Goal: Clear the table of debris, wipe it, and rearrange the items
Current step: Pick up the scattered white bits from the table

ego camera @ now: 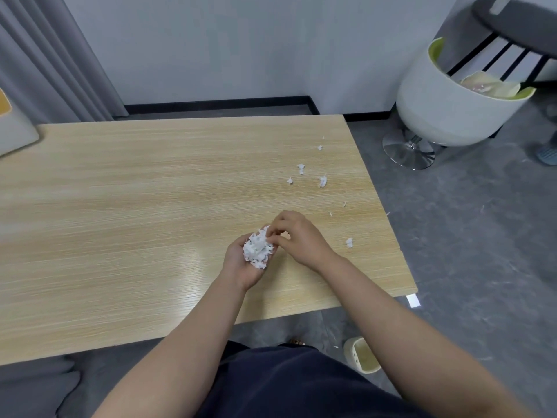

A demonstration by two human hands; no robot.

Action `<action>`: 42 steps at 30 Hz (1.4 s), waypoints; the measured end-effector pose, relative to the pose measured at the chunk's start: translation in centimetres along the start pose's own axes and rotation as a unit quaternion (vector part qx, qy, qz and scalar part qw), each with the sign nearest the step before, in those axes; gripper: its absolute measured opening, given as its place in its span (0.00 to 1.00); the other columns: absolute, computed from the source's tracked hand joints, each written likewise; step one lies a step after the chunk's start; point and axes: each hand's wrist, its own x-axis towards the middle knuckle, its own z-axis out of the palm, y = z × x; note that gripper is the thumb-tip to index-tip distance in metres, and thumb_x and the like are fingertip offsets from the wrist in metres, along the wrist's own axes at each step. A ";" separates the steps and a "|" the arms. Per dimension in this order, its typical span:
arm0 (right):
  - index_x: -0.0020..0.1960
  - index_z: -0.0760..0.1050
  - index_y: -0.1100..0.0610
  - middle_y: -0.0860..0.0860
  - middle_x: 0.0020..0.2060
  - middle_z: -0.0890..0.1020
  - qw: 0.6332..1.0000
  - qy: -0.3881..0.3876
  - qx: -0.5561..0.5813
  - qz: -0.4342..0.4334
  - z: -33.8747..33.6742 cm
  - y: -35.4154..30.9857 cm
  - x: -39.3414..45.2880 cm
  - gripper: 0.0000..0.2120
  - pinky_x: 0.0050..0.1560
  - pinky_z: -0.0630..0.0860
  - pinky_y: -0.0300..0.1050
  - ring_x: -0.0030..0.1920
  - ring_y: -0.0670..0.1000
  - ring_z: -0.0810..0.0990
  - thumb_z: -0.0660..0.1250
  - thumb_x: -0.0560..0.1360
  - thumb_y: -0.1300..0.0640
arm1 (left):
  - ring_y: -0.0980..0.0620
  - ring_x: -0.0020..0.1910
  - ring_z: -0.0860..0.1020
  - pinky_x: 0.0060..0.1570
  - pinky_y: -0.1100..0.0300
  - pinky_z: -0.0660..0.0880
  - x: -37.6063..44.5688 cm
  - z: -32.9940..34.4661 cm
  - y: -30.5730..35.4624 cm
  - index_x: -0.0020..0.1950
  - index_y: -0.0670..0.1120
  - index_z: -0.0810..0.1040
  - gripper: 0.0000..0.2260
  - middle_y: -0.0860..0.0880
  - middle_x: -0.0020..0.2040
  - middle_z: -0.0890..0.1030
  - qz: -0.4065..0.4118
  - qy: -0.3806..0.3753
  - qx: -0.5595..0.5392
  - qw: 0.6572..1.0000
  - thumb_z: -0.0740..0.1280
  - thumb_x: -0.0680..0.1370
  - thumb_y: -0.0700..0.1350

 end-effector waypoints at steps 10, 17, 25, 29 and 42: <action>0.52 0.81 0.55 0.48 0.47 0.78 0.999 0.040 0.001 0.021 -1.1 1.2 -2.1 0.08 0.54 0.71 0.45 0.53 0.48 0.73 0.67 0.75 0.56 | 0.42 0.39 0.82 0.35 0.55 0.80 1.0 0.8 -1.5 0.52 0.33 0.76 0.12 0.37 0.46 0.81 0.009 -0.005 0.033 0.999 0.57 0.74 0.36; 0.49 0.81 0.56 0.50 0.45 0.80 0.976 0.172 0.075 0.114 -3.8 3.5 -3.6 0.06 0.43 0.69 0.32 0.41 0.46 0.75 0.68 0.75 0.57 | 0.41 0.43 0.83 0.49 0.50 0.76 2.1 2.0 -3.2 0.55 0.32 0.76 0.15 0.36 0.49 0.81 0.015 0.023 0.087 0.996 0.55 0.77 0.39; 0.50 0.80 0.57 0.52 0.50 0.80 0.946 0.169 0.025 0.276 -5.9 11.1 -5.7 0.06 0.46 0.71 0.39 0.44 0.47 0.75 0.66 0.76 0.59 | 0.41 0.42 0.83 0.47 0.49 0.77 3.9 3.1 -4.8 0.55 0.32 0.76 0.16 0.37 0.48 0.82 0.025 0.043 0.116 0.992 0.52 0.79 0.40; 0.54 0.79 0.59 0.54 0.52 0.79 0.945 0.124 -0.014 0.304 -5.6 13.7 -6.2 0.08 0.46 0.69 0.40 0.48 0.49 0.76 0.65 0.76 0.60 | 0.42 0.42 0.83 0.48 0.50 0.77 4.6 3.6 -5.1 0.54 0.32 0.76 0.16 0.37 0.48 0.82 0.035 0.049 0.124 0.990 0.52 0.79 0.40; 0.54 0.77 0.57 0.51 0.51 0.75 0.963 -0.011 -0.089 0.254 -4.0 17.9 -4.9 0.07 0.51 0.76 0.50 0.49 0.54 0.77 0.65 0.76 0.58 | 0.39 0.48 0.82 0.52 0.45 0.75 5.7 3.5 -5.9 0.49 0.30 0.81 0.15 0.36 0.52 0.81 0.055 0.031 0.085 0.994 0.66 0.63 0.33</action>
